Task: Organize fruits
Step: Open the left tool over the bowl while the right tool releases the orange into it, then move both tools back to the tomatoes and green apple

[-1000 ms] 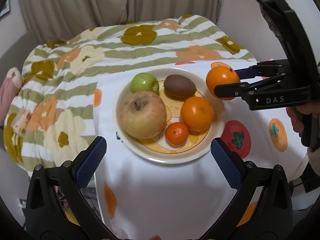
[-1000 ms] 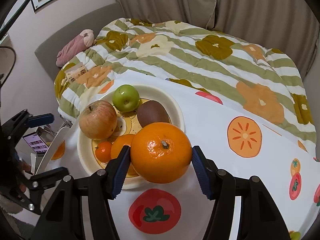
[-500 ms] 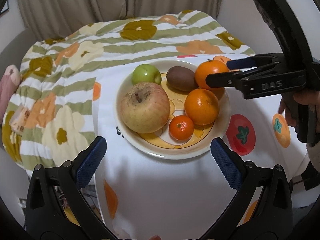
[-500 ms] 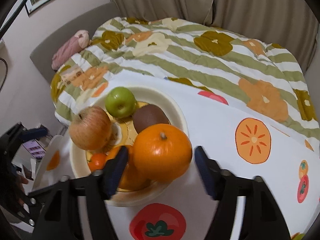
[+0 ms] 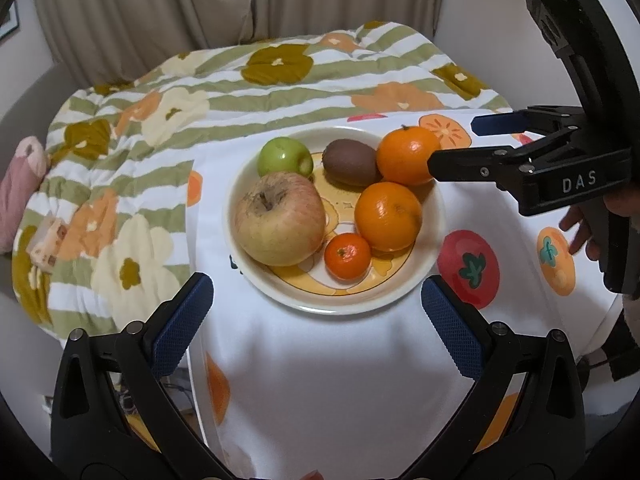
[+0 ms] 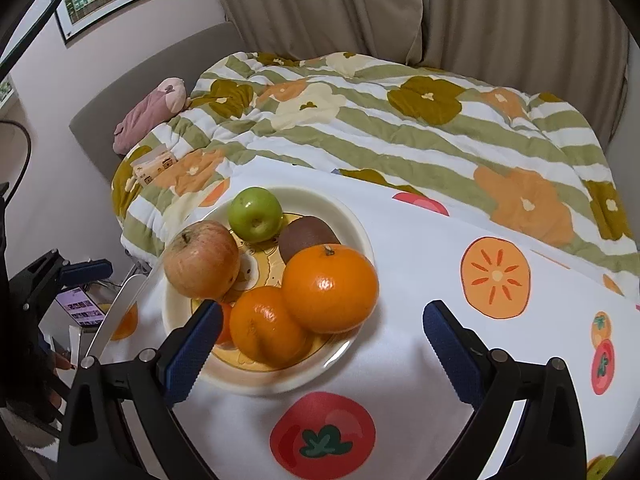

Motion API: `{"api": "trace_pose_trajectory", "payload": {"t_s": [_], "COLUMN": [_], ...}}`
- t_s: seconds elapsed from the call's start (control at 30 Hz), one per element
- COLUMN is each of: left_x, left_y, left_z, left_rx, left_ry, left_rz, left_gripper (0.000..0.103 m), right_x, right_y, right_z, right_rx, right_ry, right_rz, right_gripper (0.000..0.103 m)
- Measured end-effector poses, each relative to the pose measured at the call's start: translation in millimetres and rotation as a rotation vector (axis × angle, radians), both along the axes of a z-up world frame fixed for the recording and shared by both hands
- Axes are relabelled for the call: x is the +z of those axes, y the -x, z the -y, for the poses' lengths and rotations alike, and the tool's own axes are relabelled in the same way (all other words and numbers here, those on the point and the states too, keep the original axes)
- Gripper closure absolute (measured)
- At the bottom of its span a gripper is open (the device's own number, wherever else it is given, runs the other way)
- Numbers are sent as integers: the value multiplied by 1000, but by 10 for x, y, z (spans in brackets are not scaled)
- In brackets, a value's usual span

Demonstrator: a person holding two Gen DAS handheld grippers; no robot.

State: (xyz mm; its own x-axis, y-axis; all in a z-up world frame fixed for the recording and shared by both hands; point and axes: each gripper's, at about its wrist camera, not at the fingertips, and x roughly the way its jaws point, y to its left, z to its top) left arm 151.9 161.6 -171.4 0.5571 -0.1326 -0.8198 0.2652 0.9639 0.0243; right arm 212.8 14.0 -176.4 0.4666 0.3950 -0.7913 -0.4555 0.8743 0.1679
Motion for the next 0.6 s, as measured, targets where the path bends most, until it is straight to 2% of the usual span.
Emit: {"api": "trace_pose_trajectory", "payload": {"t_s": [0.33,0.6], "left_x": [292,485], "left_y": [196,375], "left_z": [272,661], "left_rx": [16,2], "left_ry": [-22,-7], "left_rz": [32,55], "left_gripper": [0,0], "right_x": [307,537], "right_y": [308,639], "right_z": [285,799], "right_rx": [-7,-69], "right_ry": [10,17], "right_rz": [24,34], "right_gripper": [3,3]}}
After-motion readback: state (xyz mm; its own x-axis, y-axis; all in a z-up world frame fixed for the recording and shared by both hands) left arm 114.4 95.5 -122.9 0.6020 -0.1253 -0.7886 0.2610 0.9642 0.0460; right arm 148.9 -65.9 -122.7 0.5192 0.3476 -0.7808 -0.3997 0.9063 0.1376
